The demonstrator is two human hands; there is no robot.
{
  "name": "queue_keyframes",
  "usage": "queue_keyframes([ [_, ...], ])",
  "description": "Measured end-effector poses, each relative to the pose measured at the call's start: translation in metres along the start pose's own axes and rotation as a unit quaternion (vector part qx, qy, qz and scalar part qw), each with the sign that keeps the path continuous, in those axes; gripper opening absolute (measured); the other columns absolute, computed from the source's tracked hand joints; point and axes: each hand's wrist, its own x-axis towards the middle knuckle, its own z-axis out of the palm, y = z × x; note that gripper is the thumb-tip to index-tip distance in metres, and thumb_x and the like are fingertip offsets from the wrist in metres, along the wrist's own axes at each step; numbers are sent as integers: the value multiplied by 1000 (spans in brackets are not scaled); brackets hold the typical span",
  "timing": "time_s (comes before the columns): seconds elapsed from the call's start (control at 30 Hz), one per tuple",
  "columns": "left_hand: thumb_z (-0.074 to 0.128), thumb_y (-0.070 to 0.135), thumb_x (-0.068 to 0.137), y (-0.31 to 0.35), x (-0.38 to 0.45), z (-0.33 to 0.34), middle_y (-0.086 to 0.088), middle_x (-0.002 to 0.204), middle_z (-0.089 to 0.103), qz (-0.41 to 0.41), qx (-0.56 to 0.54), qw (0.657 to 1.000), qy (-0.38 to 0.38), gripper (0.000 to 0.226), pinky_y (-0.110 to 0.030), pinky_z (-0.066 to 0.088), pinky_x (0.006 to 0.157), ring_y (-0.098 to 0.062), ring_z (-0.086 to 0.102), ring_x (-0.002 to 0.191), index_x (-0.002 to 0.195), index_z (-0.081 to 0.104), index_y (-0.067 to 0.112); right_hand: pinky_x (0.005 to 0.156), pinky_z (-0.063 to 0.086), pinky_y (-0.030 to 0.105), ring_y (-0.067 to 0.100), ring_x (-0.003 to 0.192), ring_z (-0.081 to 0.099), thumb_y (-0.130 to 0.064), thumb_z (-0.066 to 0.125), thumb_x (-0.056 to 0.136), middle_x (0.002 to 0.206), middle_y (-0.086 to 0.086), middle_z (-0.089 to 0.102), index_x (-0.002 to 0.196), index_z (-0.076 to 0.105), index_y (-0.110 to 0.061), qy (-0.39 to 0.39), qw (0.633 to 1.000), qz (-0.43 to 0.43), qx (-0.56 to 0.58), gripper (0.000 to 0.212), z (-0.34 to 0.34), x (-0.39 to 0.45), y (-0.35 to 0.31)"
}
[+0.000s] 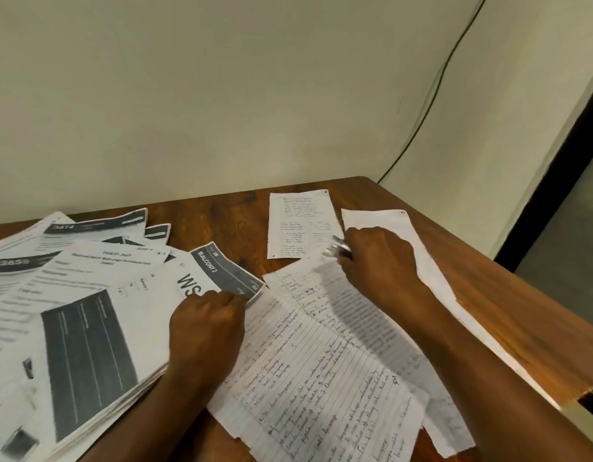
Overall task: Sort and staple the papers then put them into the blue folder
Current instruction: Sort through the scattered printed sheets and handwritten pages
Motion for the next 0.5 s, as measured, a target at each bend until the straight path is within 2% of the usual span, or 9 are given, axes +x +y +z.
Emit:
queue_keyframes([
  [0.1, 86, 18, 78, -7, 2, -2, -9, 77, 77, -33, 11, 999, 16, 9, -35, 55, 61, -27, 67, 56, 79, 79, 12, 69, 43, 24, 11, 81, 61, -45, 68, 97, 107, -3, 72, 122, 65, -27, -12, 997, -55, 50, 31, 12, 8, -34],
  [0.2, 82, 12, 78, -14, 6, -4, -8, 75, 76, -67, 33, 997, 30, 5, -32, 50, 58, -29, 67, 57, 75, 78, 13, 68, 50, 25, 11, 82, 66, -47, 81, 87, 104, -3, 75, 112, 70, -27, -83, 973, -43, 210, 34, 20, 17, -59],
  [0.3, 80, 16, 79, -22, 8, -5, -6, 73, 76, -88, 42, 995, 38, 6, -33, 50, 58, -28, 68, 58, 74, 78, 16, 65, 58, 28, 14, 82, 73, -36, 88, 81, 97, -2, 76, 106, 70, -26, -191, 897, 6, 399, 32, 29, 21, -79],
  [0.37, 81, 18, 80, -26, 9, -3, -5, 74, 76, -98, 38, 994, 33, 4, -33, 51, 60, -26, 69, 59, 77, 80, 16, 65, 60, 33, 17, 81, 76, -31, 86, 84, 93, 3, 78, 103, 74, -21, -252, 851, 19, 460, 24, 35, 17, -87],
  [0.5, 81, 15, 80, -27, 10, 2, -4, 70, 73, -95, 43, 994, 25, 6, -33, 49, 60, -25, 66, 57, 75, 77, 16, 68, 53, 39, 29, 77, 69, -27, 76, 92, 97, 22, 77, 96, 80, -9, -369, 759, 22, 535, 19, 42, 7, -90],
])
